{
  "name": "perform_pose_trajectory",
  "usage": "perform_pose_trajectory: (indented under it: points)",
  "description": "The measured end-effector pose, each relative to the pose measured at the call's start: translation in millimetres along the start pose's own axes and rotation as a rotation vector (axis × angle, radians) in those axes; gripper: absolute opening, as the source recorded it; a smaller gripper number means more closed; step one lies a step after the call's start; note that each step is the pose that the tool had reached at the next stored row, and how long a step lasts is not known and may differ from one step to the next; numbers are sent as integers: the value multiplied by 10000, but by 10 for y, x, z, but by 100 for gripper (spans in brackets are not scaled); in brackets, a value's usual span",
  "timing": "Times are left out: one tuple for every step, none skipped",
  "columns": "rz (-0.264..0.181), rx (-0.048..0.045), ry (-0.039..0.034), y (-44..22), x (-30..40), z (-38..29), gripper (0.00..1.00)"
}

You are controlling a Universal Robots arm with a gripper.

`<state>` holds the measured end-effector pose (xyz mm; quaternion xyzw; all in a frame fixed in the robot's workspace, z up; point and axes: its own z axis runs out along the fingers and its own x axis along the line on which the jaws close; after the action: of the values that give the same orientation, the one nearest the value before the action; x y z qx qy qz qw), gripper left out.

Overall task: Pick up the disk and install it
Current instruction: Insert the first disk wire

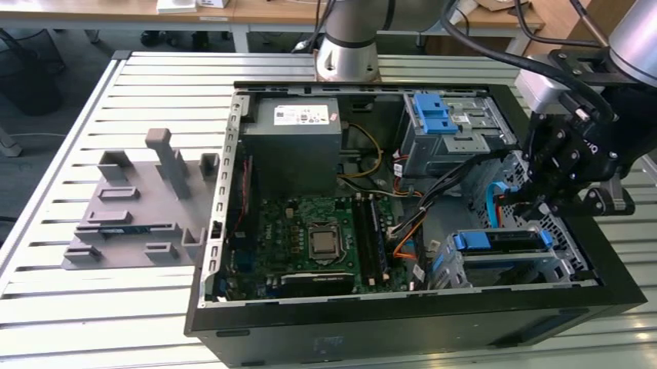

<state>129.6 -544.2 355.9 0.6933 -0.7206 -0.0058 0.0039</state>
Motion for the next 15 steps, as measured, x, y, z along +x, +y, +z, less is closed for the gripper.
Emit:
perform_pose_trajectory:
  points:
    - [0,0,-1,0,-2,0,31]
    - [1,0,2,1,-6,-2,31]
    - [1,0,3,1,-12,-1,31]
    - [1,0,2,1,-19,2,31]
    - [1,0,1,2,-24,7,31]
    - [1,0,0,1,-26,13,31]
    - [1,0,1,1,-27,19,31]
    - [1,0,2,1,-27,25,31]
    - [1,0,2,1,-28,31,31]
    - [1,0,3,1,-28,37,31]
    - [0,0,3,1,-28,43,31]
    - [1,0,2,1,-28,49,29]
    - [0,0,1,1,-28,55,29]
    - [1,0,2,1,-28,61,23]
    - [1,0,-1,1,-28,66,17]
